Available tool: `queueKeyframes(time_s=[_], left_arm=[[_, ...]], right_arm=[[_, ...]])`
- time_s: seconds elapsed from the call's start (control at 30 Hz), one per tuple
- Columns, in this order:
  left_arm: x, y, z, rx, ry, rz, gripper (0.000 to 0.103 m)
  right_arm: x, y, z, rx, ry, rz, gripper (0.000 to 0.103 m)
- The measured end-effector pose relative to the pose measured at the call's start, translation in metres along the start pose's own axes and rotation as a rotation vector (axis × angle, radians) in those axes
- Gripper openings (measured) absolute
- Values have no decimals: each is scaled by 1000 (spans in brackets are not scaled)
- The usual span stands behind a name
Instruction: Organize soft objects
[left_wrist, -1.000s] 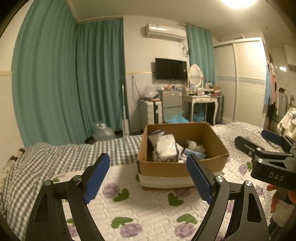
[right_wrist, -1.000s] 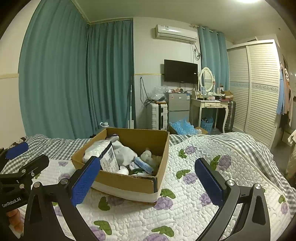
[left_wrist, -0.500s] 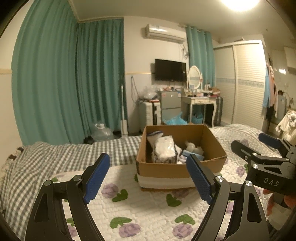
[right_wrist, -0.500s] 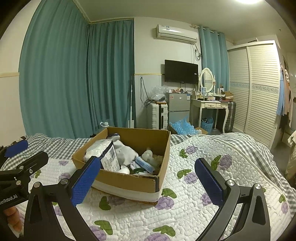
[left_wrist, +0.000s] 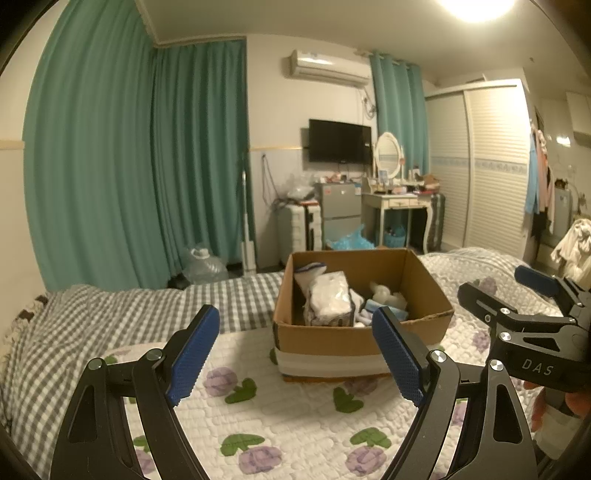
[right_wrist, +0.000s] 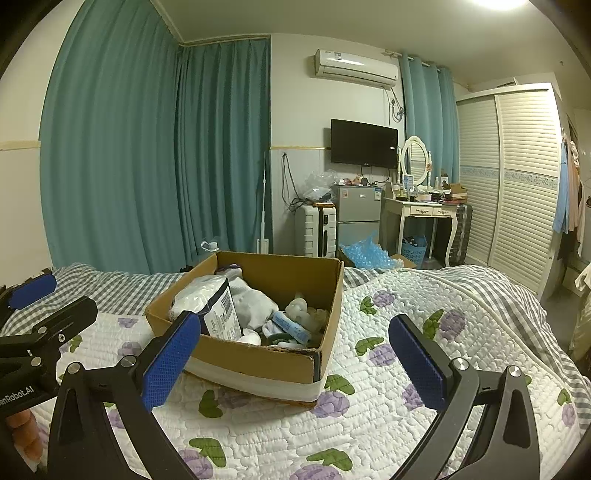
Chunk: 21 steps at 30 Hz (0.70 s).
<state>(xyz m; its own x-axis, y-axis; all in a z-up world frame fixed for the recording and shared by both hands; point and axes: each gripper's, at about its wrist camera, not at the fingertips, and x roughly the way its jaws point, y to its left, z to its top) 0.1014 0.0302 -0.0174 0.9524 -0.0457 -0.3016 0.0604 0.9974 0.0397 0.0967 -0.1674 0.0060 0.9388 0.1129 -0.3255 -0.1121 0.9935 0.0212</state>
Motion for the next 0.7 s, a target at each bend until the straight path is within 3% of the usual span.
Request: queueKeyframes(time_s=[0.7], left_arm=[[1,-2,-1,8,-6,2,86]], right_arm=[[1,2,-1,-10,0,3,103]])
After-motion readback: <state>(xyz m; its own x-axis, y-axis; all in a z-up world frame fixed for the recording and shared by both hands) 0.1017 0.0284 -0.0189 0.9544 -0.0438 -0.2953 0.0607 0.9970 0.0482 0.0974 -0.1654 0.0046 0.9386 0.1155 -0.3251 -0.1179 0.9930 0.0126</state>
